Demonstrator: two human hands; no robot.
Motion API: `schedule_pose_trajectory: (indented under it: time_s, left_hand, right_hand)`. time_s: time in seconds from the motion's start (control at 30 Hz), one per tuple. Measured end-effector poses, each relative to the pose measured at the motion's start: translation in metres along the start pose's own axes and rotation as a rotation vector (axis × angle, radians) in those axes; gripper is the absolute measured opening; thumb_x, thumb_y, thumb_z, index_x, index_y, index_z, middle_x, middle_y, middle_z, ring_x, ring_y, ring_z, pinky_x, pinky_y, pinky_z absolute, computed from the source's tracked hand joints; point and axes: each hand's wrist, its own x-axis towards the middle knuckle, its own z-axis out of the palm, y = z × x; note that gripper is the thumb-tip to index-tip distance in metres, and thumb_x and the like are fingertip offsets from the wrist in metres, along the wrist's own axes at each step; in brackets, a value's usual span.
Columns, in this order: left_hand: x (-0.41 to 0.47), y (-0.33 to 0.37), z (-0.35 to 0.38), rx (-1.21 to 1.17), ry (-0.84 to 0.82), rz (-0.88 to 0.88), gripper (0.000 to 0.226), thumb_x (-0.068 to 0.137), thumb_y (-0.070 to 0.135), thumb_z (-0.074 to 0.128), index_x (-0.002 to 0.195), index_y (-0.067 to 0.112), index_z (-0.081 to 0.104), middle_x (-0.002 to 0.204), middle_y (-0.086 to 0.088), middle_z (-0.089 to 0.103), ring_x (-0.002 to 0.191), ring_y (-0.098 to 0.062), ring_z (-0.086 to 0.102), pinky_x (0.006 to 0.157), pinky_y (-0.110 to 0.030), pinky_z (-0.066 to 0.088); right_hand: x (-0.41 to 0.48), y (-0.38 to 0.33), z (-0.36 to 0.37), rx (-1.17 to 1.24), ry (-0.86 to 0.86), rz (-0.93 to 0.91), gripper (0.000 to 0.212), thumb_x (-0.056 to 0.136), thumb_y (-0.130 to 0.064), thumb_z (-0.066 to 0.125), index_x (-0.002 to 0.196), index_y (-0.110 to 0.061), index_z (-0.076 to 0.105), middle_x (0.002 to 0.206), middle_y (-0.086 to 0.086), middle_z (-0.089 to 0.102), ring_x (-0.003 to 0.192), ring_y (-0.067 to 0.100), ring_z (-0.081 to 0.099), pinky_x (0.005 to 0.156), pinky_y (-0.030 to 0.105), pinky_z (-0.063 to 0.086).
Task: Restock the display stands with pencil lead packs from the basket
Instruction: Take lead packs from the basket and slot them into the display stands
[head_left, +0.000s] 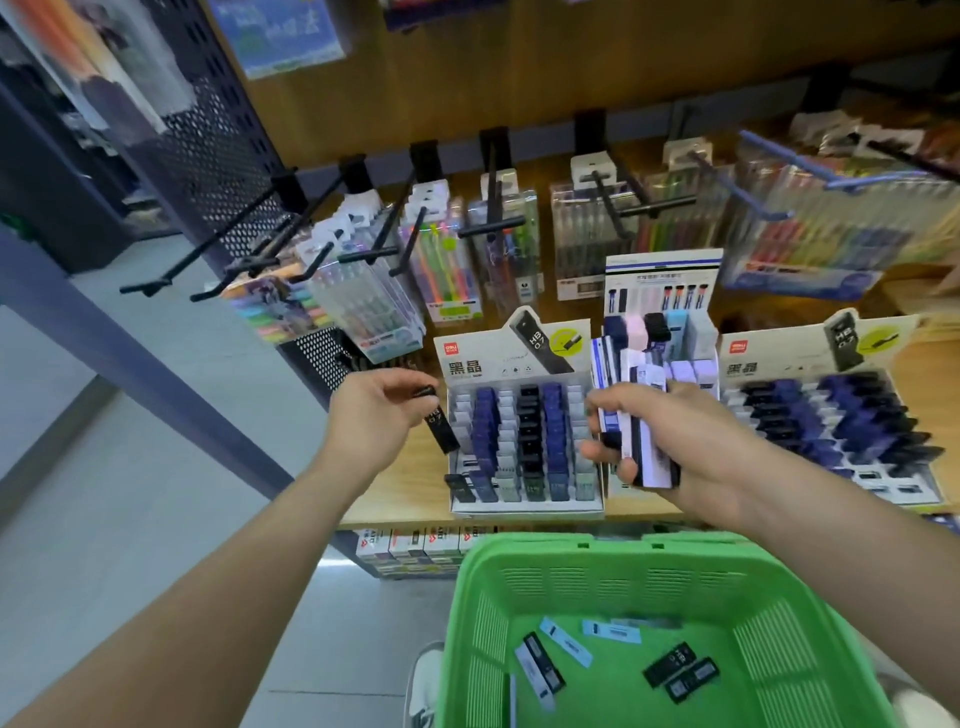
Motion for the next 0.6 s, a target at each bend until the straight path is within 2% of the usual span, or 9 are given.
schedule_pose_trajectory:
  time_s: [0.1,0.17,0.2,0.27,0.43,0.6]
  left_hand:
    - [0.006,-0.019,0.01,0.27,-0.032,0.113,0.015,0.073,0.008,0.081,0.083,0.02,0.077,0.079,0.012,0.07,0.07,0.0,0.062,0.074,-0.009,0.044]
    - [0.01,-0.027,0.016,0.365,-0.032,0.157,0.016,0.072,0.009,0.081,0.086,0.015,0.078,0.078,0.01,0.069,0.066,0.005,0.058,0.069,0.002,0.037]
    - [0.012,-0.03,0.019,0.378,-0.031,0.158,0.016,0.072,0.009,0.081,0.087,0.015,0.078,0.077,0.01,0.067,0.065,0.008,0.055,0.067,0.003,0.037]
    - [0.016,-0.034,0.023,0.388,-0.045,0.151,0.016,0.073,0.009,0.081,0.087,0.016,0.078,0.075,0.012,0.065,0.064,0.008,0.054,0.069,-0.002,0.04]
    - [0.019,-0.043,0.028,0.442,-0.119,0.135,0.015,0.075,0.011,0.079,0.086,0.02,0.078,0.074,0.015,0.066,0.073,-0.004,0.061,0.074,-0.016,0.045]
    - [0.016,-0.043,0.027,0.477,-0.126,0.186,0.014,0.077,0.011,0.078,0.088,0.02,0.078,0.074,0.016,0.064,0.078,-0.007,0.06,0.076,-0.018,0.044]
  right_hand:
    - [0.003,0.005,0.004,-0.014,-0.004,0.022,0.018,0.089,-0.012,0.068,0.104,-0.008,0.059,0.063,0.006,0.068,0.062,0.026,0.072,0.034,0.019,0.038]
    - [0.004,0.009,0.008,-0.034,-0.021,0.036,0.016,0.09,-0.011,0.067,0.103,-0.007,0.06,0.067,0.008,0.069,0.064,0.026,0.073,0.034,0.02,0.038]
    - [0.005,0.011,0.009,-0.047,-0.027,0.041,0.015,0.09,-0.01,0.068,0.102,-0.006,0.061,0.069,0.009,0.071,0.066,0.026,0.074,0.035,0.02,0.039]
    - [0.005,0.013,0.012,-0.073,-0.038,0.044,0.014,0.089,-0.01,0.069,0.101,-0.007,0.062,0.072,0.01,0.073,0.068,0.024,0.074,0.036,0.019,0.041]
    - [0.006,0.015,0.012,-0.11,-0.065,0.032,0.018,0.087,-0.013,0.072,0.102,-0.008,0.064,0.079,0.012,0.075,0.076,0.025,0.075,0.038,0.021,0.043]
    - [0.005,0.017,0.012,-0.16,-0.095,0.019,0.017,0.086,-0.014,0.072,0.101,-0.009,0.066,0.08,0.011,0.075,0.073,0.023,0.074,0.04,0.021,0.043]
